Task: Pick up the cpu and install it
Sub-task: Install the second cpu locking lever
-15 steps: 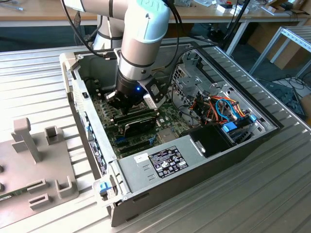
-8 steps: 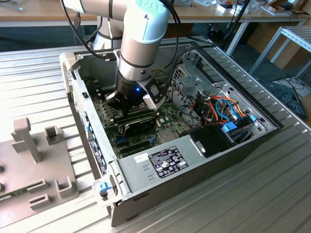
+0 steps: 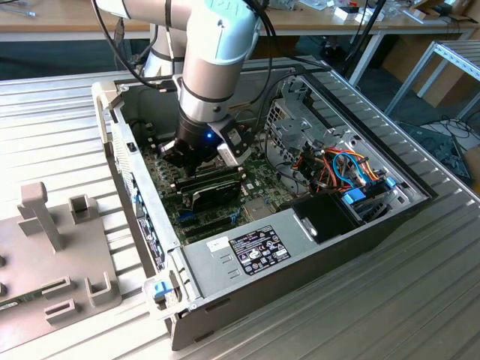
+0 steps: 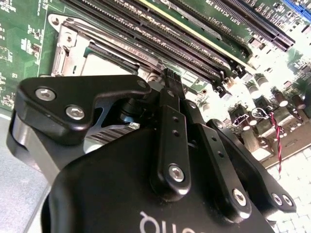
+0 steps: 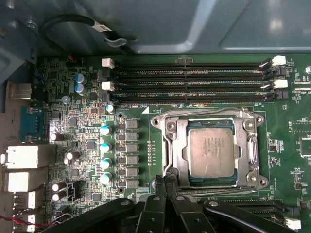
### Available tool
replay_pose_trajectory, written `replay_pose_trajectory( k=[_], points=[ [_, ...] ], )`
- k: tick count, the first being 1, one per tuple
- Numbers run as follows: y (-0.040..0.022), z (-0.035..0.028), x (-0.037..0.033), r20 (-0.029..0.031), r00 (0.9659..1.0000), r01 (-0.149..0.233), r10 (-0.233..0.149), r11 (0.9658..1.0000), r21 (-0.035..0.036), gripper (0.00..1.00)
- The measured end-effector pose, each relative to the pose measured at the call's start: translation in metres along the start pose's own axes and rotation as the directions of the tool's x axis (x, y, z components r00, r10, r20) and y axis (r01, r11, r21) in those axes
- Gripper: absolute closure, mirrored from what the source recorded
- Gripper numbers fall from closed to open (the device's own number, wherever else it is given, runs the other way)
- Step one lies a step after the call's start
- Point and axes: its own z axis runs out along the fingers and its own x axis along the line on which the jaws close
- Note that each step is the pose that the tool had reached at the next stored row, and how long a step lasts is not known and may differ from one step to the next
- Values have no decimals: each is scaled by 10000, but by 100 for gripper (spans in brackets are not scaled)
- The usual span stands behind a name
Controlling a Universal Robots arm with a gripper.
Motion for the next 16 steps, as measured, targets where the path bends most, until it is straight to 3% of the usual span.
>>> replay_pose_trajectory(
  k=[16],
  points=[
    [-6, 43, 22, 0, 10000, 0, 0, 10000, 2, 89]
  ],
)
